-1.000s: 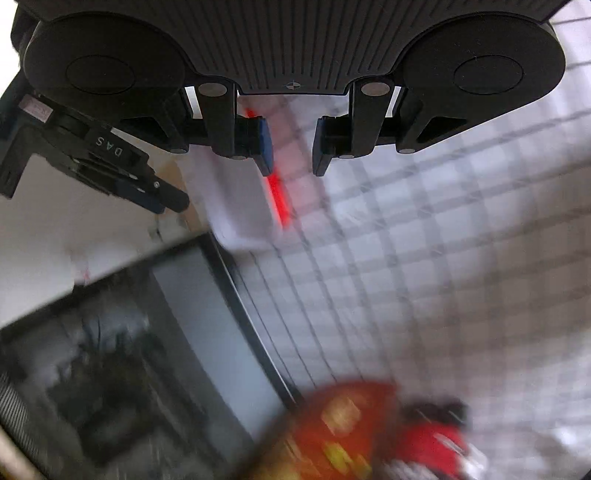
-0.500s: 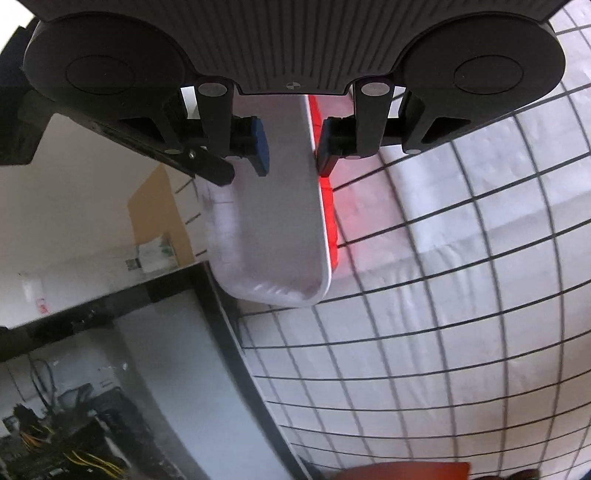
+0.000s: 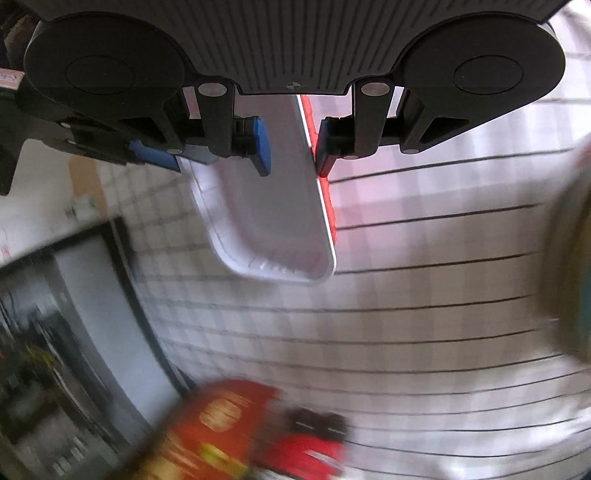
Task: Organize plates and bowls
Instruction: 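Lift the red-rimmed tray with both grippers and carry it toward the bowl stack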
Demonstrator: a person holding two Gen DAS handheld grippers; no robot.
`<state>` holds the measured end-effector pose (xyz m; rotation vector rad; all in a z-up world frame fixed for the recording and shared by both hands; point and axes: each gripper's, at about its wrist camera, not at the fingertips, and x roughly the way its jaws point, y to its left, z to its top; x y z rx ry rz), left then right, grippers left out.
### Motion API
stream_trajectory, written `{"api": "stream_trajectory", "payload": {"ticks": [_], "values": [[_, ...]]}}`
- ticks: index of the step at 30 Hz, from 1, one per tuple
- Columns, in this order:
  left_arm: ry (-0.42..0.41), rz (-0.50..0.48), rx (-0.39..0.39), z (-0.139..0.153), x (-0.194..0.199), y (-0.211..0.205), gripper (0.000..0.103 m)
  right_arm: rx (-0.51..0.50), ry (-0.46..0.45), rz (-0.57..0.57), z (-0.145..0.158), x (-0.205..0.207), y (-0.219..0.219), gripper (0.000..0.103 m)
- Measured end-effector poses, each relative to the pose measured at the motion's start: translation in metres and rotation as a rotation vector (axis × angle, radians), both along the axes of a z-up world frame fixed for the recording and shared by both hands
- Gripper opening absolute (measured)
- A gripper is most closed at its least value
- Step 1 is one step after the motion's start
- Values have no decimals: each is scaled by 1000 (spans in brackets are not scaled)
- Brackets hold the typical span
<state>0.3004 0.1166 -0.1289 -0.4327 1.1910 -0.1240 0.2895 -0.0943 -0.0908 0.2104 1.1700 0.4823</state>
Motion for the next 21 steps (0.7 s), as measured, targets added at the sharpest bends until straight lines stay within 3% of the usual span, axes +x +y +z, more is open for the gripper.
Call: {"api": "stream_trajectory", "payload": {"ticks": [6, 9, 11, 18, 21], "values": [[38, 175, 2, -7, -43, 67, 28, 19, 14, 216, -3, -6, 69, 41], [60, 223, 50, -15, -55, 83, 28, -71, -17, 234, -9, -6, 89, 41], [64, 242, 37, -19, -57, 90, 28, -96, -4, 219, -15, -3, 95, 41], [85, 186, 13, -28, -44, 84, 28, -137, 4, 170, -22, -4, 95, 41], [105, 146, 44, -35, -40, 76, 25, -156, -4, 146, -26, -5, 95, 43]]}}
